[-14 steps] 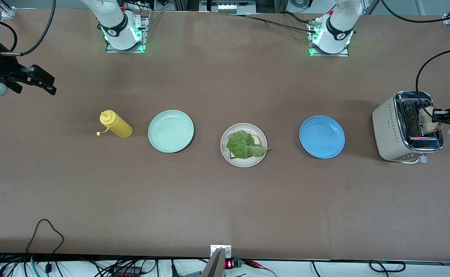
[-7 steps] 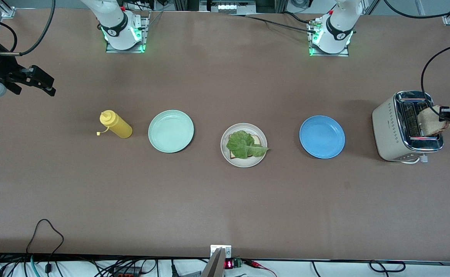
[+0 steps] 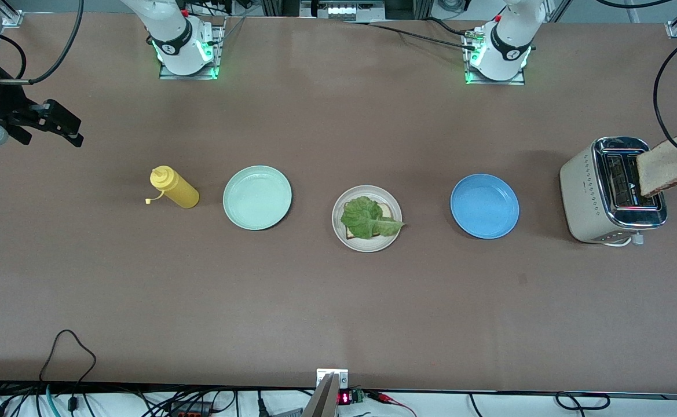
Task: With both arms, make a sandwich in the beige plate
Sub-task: 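Lift the bread slice out of the toaster with the left gripper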
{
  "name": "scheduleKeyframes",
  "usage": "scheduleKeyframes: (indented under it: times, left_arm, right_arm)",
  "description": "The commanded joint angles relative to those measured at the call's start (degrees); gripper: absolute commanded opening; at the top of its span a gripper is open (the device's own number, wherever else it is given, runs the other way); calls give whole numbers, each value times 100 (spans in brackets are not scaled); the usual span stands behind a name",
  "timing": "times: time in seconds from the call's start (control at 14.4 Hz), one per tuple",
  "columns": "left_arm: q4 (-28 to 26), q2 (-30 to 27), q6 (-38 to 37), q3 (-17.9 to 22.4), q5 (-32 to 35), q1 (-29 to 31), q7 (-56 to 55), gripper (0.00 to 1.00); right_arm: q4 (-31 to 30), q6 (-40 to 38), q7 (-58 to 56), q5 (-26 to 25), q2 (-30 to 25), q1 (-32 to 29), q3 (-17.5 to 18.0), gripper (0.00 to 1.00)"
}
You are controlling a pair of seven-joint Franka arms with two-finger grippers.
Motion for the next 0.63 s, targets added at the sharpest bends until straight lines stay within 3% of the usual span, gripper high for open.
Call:
scheduleKeyframes:
  times: [0.0, 0.21, 0.56]
  left_arm:
    - [448, 68, -514, -423, 26, 63, 46, 0]
    - [834, 76, -1007, -1003, -79, 63, -216, 0]
    - [836, 304, -1420, -2145, -254, 19, -1208, 0]
  right_arm:
    - [-61, -23, 8, -87, -91, -45, 42, 100]
    - [-79, -50, -36, -78, -108, -45, 34, 100]
    - [-70, -23, -36, -69, -152, -45, 34, 100]
